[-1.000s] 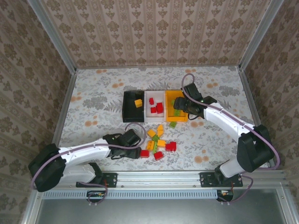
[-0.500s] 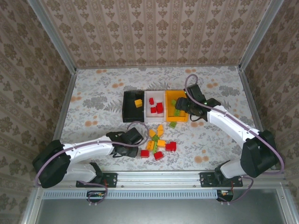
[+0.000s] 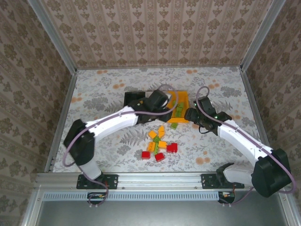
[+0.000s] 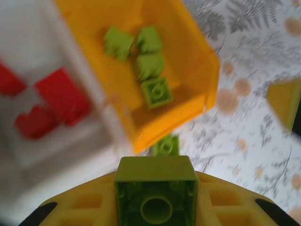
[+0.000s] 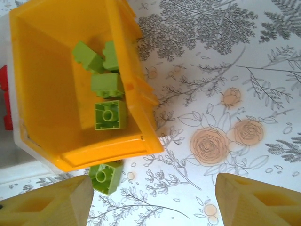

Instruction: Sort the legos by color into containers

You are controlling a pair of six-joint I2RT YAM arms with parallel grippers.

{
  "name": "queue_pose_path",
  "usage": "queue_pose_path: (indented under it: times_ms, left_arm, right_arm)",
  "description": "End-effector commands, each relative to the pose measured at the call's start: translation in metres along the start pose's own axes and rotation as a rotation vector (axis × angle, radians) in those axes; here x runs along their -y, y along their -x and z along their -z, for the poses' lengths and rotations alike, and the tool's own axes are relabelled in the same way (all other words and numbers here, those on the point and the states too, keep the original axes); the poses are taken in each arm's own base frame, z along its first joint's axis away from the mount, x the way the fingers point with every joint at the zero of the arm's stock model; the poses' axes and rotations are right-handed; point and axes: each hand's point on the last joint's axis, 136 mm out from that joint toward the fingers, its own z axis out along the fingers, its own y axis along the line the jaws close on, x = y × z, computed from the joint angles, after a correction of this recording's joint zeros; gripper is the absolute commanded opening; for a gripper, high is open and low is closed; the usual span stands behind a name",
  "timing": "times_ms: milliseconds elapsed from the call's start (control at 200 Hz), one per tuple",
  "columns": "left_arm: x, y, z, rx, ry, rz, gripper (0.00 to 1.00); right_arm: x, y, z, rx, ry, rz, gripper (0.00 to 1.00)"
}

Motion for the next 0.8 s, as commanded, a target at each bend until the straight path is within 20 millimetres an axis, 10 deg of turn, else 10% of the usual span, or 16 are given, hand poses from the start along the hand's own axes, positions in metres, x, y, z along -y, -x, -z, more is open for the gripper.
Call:
queue_pose_path:
  times_ms: [0, 375, 595, 795]
  left_arm:
    - [0.002, 0.03, -0.024, 0.011, -0.031, -0.051, 0.27]
    - [-0.001, 0.075, -0.071, 0.013, -0.07, 0.033, 0.61]
    - [0.008, 0.103, -0.014, 0.153, -0.144, 0.078, 0.86]
    - [-0.001, 0.064, 0.042, 0.2, -0.16, 0.104, 1.0]
  right_arm:
    - [0.015, -0.005, 0.007, 0.011, -0.032, -0.032, 0.71]
    - [0.019, -0.022, 0.009, -0.024, 0.008, -0.018, 0.73]
    - [-0.015, -0.051, 0.004, -0.138, 0.154, 0.083, 0.74]
    - [-0.038, -0.106, 0.003, -0.269, 0.17, 0.29, 0.75]
